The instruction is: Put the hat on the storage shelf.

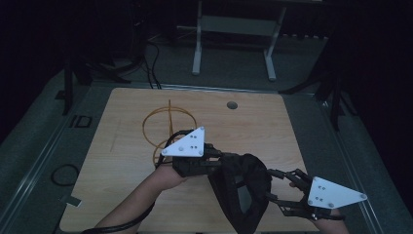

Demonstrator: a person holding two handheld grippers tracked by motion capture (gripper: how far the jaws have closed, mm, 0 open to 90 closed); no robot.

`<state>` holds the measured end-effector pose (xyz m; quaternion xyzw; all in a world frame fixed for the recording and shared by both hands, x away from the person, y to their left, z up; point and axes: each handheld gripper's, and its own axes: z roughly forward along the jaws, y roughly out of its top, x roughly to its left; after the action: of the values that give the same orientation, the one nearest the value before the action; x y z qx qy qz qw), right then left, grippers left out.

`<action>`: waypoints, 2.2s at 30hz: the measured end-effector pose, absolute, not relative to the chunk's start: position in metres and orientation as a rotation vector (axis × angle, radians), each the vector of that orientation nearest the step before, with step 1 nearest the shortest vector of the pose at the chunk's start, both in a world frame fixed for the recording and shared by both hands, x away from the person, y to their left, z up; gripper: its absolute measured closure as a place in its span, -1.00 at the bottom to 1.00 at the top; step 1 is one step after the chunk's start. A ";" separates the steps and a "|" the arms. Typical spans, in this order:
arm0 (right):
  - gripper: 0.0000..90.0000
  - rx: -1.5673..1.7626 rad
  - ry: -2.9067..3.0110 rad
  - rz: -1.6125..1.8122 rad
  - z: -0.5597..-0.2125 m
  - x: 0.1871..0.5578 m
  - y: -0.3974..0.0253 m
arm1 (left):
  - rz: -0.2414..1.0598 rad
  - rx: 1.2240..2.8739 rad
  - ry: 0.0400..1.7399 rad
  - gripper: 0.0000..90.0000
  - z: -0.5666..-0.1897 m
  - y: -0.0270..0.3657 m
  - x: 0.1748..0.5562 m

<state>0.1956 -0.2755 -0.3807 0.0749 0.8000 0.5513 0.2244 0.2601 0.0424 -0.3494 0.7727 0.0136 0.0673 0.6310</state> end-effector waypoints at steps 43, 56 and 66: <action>0.97 0.164 2.186 1.613 -0.371 0.199 -0.277 | 0.324 1.859 0.298 0.52 -0.350 0.051 0.270; 0.97 0.329 2.122 1.596 -0.366 0.212 -0.289 | 0.373 1.844 0.387 0.36 -0.352 0.078 0.268; 0.97 0.381 2.096 1.571 -0.352 0.230 -0.288 | 0.396 1.875 0.453 0.23 -0.363 0.098 0.258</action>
<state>0.2299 -0.2879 -0.3521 0.1395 0.7677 0.5755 0.2449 0.2585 0.0985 -0.3625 0.7933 0.1917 0.1673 0.5531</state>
